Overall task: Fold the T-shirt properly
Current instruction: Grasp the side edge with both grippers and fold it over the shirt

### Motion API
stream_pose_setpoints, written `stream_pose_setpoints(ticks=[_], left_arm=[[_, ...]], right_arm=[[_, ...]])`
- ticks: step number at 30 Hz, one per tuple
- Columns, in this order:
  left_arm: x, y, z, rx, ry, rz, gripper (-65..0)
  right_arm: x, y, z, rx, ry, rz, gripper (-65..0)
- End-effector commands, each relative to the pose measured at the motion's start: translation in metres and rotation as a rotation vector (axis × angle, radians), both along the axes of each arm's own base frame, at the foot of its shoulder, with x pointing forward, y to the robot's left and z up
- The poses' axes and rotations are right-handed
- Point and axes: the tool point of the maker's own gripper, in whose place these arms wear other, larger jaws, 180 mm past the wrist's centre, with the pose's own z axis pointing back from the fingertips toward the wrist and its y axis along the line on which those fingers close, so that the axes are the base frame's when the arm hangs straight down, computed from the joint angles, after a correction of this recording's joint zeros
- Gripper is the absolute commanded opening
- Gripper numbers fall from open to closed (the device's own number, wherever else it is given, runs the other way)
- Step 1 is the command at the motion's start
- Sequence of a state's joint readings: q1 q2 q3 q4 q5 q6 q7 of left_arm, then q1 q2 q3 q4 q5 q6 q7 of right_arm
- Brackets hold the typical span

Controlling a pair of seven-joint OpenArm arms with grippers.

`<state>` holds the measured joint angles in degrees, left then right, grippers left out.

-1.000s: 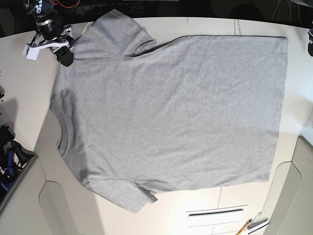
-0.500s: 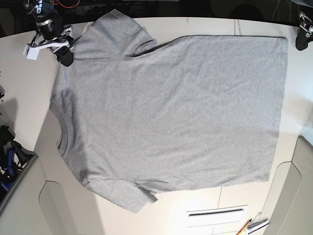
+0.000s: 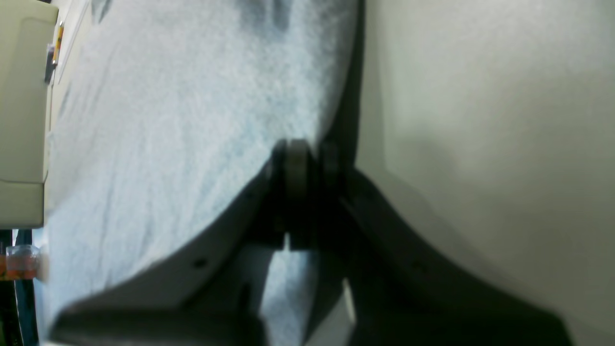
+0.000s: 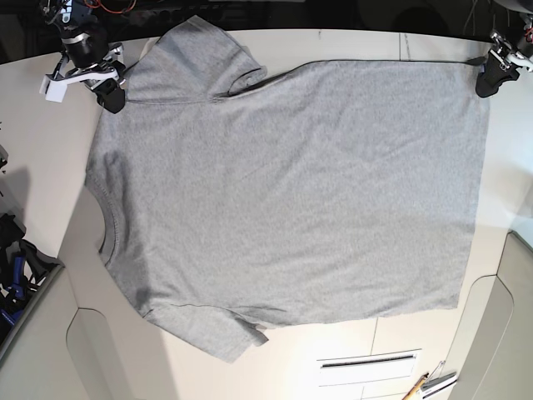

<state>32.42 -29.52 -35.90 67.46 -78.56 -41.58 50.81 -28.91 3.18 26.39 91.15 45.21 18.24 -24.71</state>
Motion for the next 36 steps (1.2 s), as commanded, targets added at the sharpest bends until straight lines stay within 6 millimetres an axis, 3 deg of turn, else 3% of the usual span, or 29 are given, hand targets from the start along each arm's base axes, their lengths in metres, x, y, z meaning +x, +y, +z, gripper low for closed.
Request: stream_pose_setpoints(ticks=[1, 7, 12, 13, 20, 25, 29, 36], left_arm=[[-0.027, -0.005, -0.017, 0.012, 0.146, -0.065, -34.7], [-0.026, -0.005, -0.016, 0.011, 0.139, -0.062, -35.9], [-0.020, -0.003, -0.013, 0.010, 0.110, -0.043, -62.9], [-0.019, -0.003, -0.012, 0.009, 0.106, -0.040, -65.0], [-0.009, 0.013, 0.000, 0.048, 0.050, 0.004, -65.0], [-0.016, 0.033, 0.014, 0.066, 0.040, 0.053, -65.0], [-0.023, 0.043, 0.027, 0.044, 0.020, 0.093, -65.0], [-0.032, 0.033, 0.033, -0.003, 0.041, 0.050, -65.0]], right_arm=[[0.000, -0.003, 0.003, -0.015, -0.005, 0.008, -65.0], [0.000, -0.003, 0.003, -0.015, -0.005, 0.008, -65.0], [0.000, -0.003, 0.003, -0.015, -0.005, 0.008, -65.0], [0.000, -0.003, 0.003, -0.016, -0.006, 0.008, -65.0], [0.001, -0.002, 0.007, -0.021, -0.003, 0.025, -65.0], [-0.002, -0.011, 0.021, -0.057, -0.015, 0.031, -65.0], [-0.016, -0.018, 0.037, -0.103, -0.016, 0.044, -65.0], [-0.045, -0.013, 0.058, -0.141, 0.012, 0.090, -65.0]])
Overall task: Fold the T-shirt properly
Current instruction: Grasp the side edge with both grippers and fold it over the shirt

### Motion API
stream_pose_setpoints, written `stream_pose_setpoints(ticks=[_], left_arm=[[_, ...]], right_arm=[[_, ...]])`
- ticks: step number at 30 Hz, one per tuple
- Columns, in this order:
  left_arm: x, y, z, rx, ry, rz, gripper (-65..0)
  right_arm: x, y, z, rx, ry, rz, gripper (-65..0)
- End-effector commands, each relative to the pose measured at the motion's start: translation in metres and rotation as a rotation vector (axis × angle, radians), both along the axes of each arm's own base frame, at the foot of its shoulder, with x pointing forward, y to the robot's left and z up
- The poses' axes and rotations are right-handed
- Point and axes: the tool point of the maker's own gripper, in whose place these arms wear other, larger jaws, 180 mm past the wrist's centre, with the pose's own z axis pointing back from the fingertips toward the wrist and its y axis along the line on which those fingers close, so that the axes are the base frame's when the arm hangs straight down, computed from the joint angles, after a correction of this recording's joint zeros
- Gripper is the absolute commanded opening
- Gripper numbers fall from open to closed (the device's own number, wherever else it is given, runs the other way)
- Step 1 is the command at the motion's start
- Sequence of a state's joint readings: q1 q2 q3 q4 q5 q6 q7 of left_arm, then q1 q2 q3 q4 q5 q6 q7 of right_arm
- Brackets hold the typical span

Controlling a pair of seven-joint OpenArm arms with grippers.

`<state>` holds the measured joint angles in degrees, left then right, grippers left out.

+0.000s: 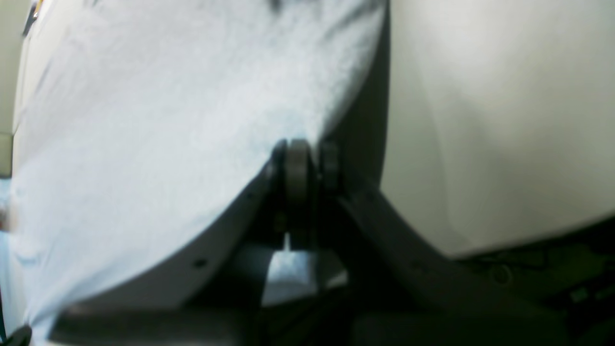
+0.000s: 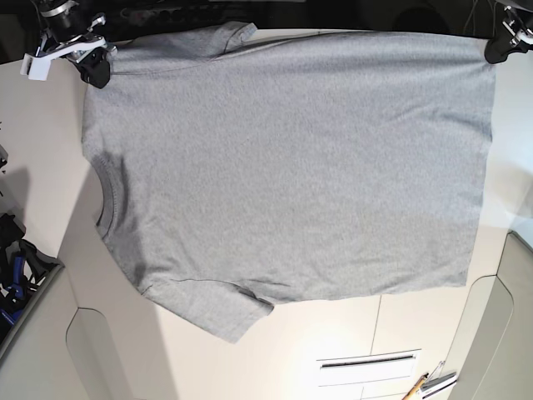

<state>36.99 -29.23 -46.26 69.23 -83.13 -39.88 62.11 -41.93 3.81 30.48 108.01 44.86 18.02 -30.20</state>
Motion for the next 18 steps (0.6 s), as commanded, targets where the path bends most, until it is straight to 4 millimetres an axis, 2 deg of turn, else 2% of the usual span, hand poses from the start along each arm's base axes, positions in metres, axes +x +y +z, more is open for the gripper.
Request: stream_pose_setpoints(ticks=[1, 4, 8, 12, 18], left_arm=[[0.005, 0.007, 0.014, 0.021, -0.029, -0.013, -65.0], [0.010, 0.002, 0.024, 0.045, -0.042, -0.059, -65.0], [0.030, -0.009, 0.043, 0.084, -0.103, -0.130, -65.0], [0.058, -0.016, 0.060, 0.136, -0.179, -0.185, -65.0], [0.105, 0.003, 0.073, 0.292, -0.268, -0.174, -65.0]], right_arm=[[-0.001, -0.001, 0.011, -0.005, -0.024, 0.007, -65.0], [-0.009, 0.004, 0.022, -0.010, -0.022, 0.029, -65.0], [-0.001, 0.008, 0.040, -0.030, -0.068, 0.051, -65.0], [0.020, 0.008, 0.049, -0.055, -0.129, 0.061, -65.0], [0.064, 0.003, 0.049, -0.130, -0.198, 0.087, -65.0]])
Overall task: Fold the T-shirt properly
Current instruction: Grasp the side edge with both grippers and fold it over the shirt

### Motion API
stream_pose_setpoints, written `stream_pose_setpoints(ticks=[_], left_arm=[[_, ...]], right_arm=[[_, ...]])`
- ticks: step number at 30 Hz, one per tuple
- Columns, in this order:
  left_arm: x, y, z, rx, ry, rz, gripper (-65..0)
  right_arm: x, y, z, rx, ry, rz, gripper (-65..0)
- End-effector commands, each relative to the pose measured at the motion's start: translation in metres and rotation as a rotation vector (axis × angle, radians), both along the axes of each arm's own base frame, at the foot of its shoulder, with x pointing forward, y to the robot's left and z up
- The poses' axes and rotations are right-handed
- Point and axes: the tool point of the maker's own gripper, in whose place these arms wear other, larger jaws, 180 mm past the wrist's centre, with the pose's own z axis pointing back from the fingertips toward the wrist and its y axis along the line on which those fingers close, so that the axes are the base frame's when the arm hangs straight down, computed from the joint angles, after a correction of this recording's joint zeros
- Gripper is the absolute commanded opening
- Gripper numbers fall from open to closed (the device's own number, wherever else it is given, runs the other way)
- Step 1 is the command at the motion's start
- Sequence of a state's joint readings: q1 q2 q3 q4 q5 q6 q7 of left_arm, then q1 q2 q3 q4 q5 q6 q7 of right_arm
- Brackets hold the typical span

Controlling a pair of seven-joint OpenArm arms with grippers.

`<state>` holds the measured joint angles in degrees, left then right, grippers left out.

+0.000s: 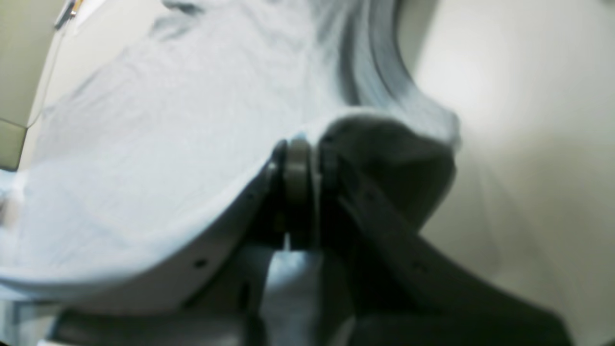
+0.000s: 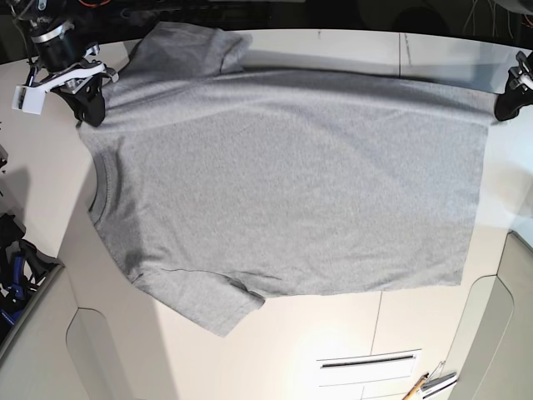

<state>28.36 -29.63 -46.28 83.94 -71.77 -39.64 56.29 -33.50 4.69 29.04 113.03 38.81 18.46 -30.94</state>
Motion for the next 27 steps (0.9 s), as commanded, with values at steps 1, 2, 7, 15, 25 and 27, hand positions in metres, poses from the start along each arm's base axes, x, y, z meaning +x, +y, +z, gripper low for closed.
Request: stream_pose_setpoints(ticks=[1, 2, 7, 15, 25, 27], left_arm=[[0.012, 0.010, 0.017, 0.045, -0.053, -0.003, -65.0], [0.018, 0.013, 0.020, 0.064, -0.068, 0.000, -65.0], [0.040, 0.028, 0.036, 0.147, -0.128, 0.011, -65.0], [0.046, 0.027, 0.035, 0.176, -0.135, 0.002, -65.0], [0.064, 0.011, 0.014, 0.299, -0.107, -0.082, -65.0], [0.073, 0.013, 0.017, 0.321, -0.115, -0.071, -65.0]], right_arm=[[0.009, -0.006, 0.006, -0.018, -0.036, -0.008, -65.0], [0.017, -0.008, 0.003, -0.023, -0.043, -0.009, -65.0], [0.051, -0.020, -0.019, -0.014, -0.043, -0.037, -65.0], [0.085, -0.024, -0.031, 0.056, -0.058, -0.072, -65.0], [0.098, -0.028, -0.022, 0.020, -0.097, -0.076, -65.0], [0.100, -0.029, -0.021, 0.007, -0.103, -0.078, -65.0]])
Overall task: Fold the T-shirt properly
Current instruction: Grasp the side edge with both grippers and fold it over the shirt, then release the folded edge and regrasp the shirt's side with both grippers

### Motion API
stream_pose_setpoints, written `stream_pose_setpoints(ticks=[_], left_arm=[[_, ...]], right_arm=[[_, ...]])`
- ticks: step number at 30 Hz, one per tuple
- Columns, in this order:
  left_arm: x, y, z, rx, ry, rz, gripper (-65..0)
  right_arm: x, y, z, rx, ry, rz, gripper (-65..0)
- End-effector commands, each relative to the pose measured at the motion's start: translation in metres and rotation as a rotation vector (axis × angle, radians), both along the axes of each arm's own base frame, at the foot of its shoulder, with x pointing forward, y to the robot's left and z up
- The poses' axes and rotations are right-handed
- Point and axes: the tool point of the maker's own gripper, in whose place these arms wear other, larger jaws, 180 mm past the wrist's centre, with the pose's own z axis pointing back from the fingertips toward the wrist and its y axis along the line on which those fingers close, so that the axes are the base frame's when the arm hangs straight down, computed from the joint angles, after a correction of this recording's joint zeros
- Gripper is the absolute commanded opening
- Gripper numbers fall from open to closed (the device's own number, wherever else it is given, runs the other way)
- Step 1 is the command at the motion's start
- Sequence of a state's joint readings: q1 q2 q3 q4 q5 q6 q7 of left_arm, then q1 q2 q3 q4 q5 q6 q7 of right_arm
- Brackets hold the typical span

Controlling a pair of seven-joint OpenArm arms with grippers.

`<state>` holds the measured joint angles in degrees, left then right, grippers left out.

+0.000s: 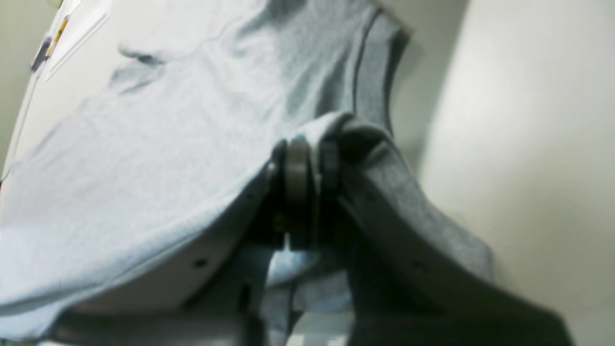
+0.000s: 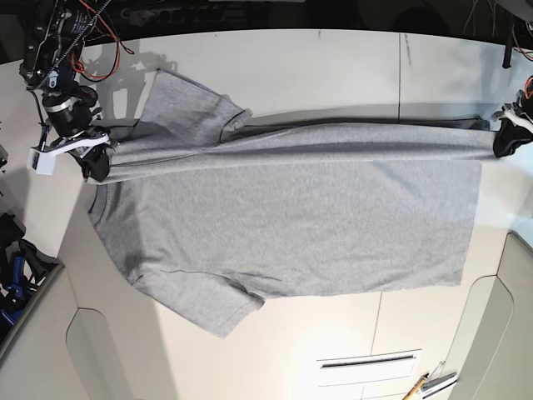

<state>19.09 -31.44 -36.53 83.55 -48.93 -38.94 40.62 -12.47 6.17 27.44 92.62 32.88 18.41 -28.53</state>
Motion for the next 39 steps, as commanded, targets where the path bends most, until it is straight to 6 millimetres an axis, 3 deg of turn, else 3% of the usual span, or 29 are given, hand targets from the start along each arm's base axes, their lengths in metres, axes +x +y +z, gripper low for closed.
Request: stream_pose_setpoints(ticks=[1, 11, 12, 15, 16, 24, 30, 33, 39], left_arm=[[0.014, 0.012, 0.020, 0.040, -0.058, 0.017, -65.0], [0.020, 0.016, 0.020, 0.071, -0.046, 0.030, -65.0], [0.020, 0.016, 0.020, 0.071, -0.046, 0.030, -62.3], [0.020, 0.016, 0.020, 0.071, -0.046, 0.031, -40.0], [0.020, 0.016, 0.020, 0.072, -0.046, 0.030, -37.7], [0.019, 0.016, 0.019, 0.071, -0.039, 0.029, -37.7], [0.013, 0.015, 0.013, 0.069, 0.002, 0.024, -37.7], [0.013, 0.015, 0.013, 0.069, 0.002, 0.023, -37.7], [0.016, 0.011, 0.016, 0.040, -0.018, 0.021, -37.7]], right_arm=[[0.009, -0.008, 0.016, -0.019, -0.061, -0.017, -65.0], [0.008, -0.006, 0.014, -0.016, -0.048, -0.011, -65.0], [0.008, -0.006, 0.014, -0.017, -0.048, -0.009, -62.0], [0.009, -0.001, 0.018, -0.024, -0.069, 0.029, -38.8], [0.010, 0.001, 0.019, -0.025, -0.077, 0.042, -35.3], [0.010, 0.010, 0.055, -0.077, -0.105, 0.119, -34.7], [-0.031, 0.017, 0.087, -0.207, -0.033, 0.204, -34.7], [-0.058, 0.017, 0.074, -0.223, 0.041, 0.211, -34.7], [-0.100, 0.018, 0.007, -0.033, 0.211, 0.152, -34.7]])
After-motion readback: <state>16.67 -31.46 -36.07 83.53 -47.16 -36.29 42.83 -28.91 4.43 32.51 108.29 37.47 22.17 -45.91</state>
